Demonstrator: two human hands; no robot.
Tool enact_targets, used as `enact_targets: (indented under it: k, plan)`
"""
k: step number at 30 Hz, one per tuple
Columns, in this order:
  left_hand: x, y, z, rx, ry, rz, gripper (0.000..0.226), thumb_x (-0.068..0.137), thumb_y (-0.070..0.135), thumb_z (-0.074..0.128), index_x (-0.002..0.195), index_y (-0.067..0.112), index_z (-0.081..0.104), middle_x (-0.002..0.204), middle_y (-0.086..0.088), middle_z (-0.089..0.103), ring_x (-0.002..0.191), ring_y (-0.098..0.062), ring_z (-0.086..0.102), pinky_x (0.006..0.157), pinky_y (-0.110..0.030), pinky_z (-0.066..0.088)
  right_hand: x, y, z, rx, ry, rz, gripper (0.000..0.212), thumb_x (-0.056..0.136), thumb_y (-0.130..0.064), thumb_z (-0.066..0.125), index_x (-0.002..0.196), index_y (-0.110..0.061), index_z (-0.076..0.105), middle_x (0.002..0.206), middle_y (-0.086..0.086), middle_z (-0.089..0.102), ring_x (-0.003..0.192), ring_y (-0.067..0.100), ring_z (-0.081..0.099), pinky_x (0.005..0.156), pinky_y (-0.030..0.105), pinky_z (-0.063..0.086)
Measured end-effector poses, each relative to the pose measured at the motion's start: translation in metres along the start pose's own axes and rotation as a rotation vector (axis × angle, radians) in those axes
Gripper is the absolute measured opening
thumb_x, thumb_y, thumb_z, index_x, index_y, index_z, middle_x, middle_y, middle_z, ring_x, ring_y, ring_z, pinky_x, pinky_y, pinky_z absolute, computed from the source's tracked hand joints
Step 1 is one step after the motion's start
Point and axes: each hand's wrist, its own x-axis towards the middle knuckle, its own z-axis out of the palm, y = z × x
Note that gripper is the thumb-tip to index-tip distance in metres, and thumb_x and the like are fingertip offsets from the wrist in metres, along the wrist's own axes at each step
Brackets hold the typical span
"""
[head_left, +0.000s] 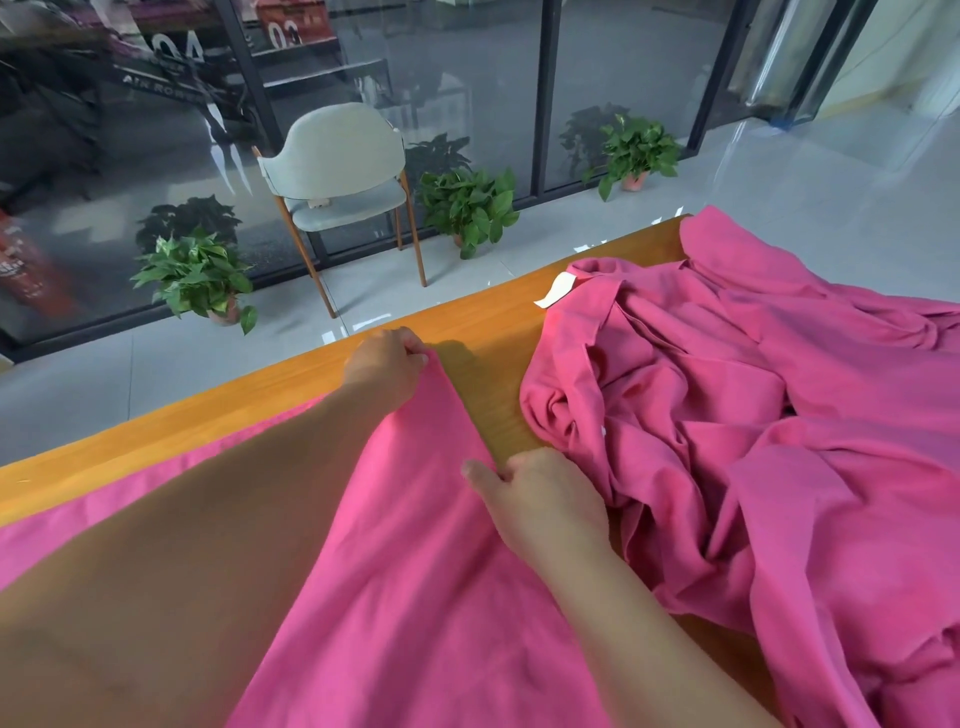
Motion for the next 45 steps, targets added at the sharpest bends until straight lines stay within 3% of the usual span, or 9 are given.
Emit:
enact_targets:
  k: [5, 10, 14, 18, 22, 25, 37, 42, 45]
  plan:
    - [-0.006, -0.008, 0.018, 0.117, 0.182, 0.102, 0.017, 0.100, 0.025, 0.047, 0.105, 0.026, 0.064, 0.110, 0.003, 0.058, 0.110, -0.020, 0.049, 0.100, -0.039, 0.034, -0.025, 0.015, -0.014, 0.085, -0.087, -0.020, 0.065, 0.088, -0.051, 0.062, 0.045, -0.011, 0.036, 0.043, 0.001, 0.037, 0.051, 0.021, 0.037, 0.050, 0.037, 0.025]
    - [-0.011, -0.012, 0.027, 0.136, 0.261, 0.163, 0.019, 0.101, 0.027, 0.045, 0.106, 0.023, 0.062, 0.112, 0.001, 0.058, 0.109, -0.021, 0.046, 0.099, -0.038, 0.032, -0.032, 0.025, -0.012, -0.019, -0.020, 0.021, 0.058, 0.092, -0.057, 0.054, 0.052, -0.017, 0.045, 0.067, 0.000, 0.046, 0.072, 0.028, 0.055, 0.062, 0.033, 0.034]
    - [-0.012, -0.007, 0.023, 0.223, 0.246, 0.153, 0.025, 0.099, 0.033, 0.048, 0.120, 0.023, 0.057, 0.122, -0.002, 0.053, 0.119, -0.024, 0.042, 0.106, -0.040, 0.028, -0.038, 0.018, -0.008, -0.157, 0.014, 0.019, 0.052, 0.096, -0.062, 0.042, 0.091, -0.018, 0.071, 0.106, 0.003, 0.055, 0.099, 0.027, 0.061, 0.078, 0.034, 0.044]
    - [-0.054, 0.008, 0.005, 0.209, 0.389, 0.254, 0.027, 0.098, 0.027, 0.052, 0.123, 0.020, 0.057, 0.121, -0.003, 0.051, 0.115, -0.024, 0.046, 0.101, -0.038, 0.033, -0.040, 0.017, -0.011, -0.072, -0.050, 0.047, 0.050, 0.091, -0.064, 0.049, 0.080, -0.018, 0.066, 0.108, 0.004, 0.053, 0.098, 0.028, 0.060, 0.076, 0.034, 0.041]
    - [-0.119, 0.004, 0.019, 0.142, 0.177, 0.409, 0.024, 0.097, 0.010, 0.050, 0.104, 0.015, 0.072, 0.112, -0.002, 0.063, 0.108, -0.023, 0.056, 0.098, -0.038, 0.043, -0.047, 0.019, -0.025, -0.035, -0.165, 0.025, 0.055, 0.087, -0.055, 0.061, 0.055, -0.016, 0.041, 0.079, 0.005, 0.047, 0.076, 0.028, 0.051, 0.064, 0.032, 0.033]
    - [-0.145, -0.011, 0.040, 0.194, 0.022, 0.450, 0.030, 0.099, 0.025, 0.046, 0.120, 0.016, 0.066, 0.122, -0.001, 0.058, 0.112, -0.024, 0.052, 0.103, -0.037, 0.040, -0.059, 0.020, -0.035, 0.041, -0.252, 0.031, 0.053, 0.087, -0.049, 0.065, 0.055, -0.014, 0.042, 0.060, 0.002, 0.043, 0.064, 0.022, 0.045, 0.059, 0.036, 0.035]
    - [-0.182, 0.008, 0.045, 0.458, -0.164, 0.283, 0.070, 0.099, 0.058, 0.014, 0.157, 0.019, 0.003, 0.163, 0.001, 0.001, 0.150, -0.020, -0.001, 0.122, -0.035, 0.000, -0.122, 0.061, -0.037, 0.006, -0.214, 0.121, 0.044, 0.097, -0.040, 0.052, 0.066, -0.009, 0.054, 0.083, 0.016, 0.066, 0.083, 0.032, 0.061, 0.070, 0.034, 0.043]
    - [-0.187, 0.008, 0.049, 0.477, -0.190, 0.249, 0.078, 0.095, 0.066, 0.009, 0.156, 0.019, -0.004, 0.163, -0.001, -0.005, 0.150, -0.018, -0.009, 0.122, -0.035, -0.007, -0.131, 0.067, -0.034, -0.049, -0.029, 0.189, 0.039, 0.103, -0.040, 0.037, 0.111, -0.012, 0.064, 0.118, 0.013, 0.067, 0.113, 0.032, 0.059, 0.090, 0.037, 0.044]
    - [-0.187, 0.010, 0.049, 0.509, -0.191, 0.252, 0.080, 0.094, 0.068, 0.009, 0.156, 0.019, -0.004, 0.163, -0.002, -0.004, 0.150, -0.019, -0.009, 0.122, -0.036, -0.006, -0.134, 0.068, -0.040, 0.075, -0.093, 0.161, 0.044, 0.102, -0.048, 0.039, 0.097, -0.014, 0.067, 0.105, 0.012, 0.069, 0.104, 0.030, 0.061, 0.086, 0.037, 0.044]
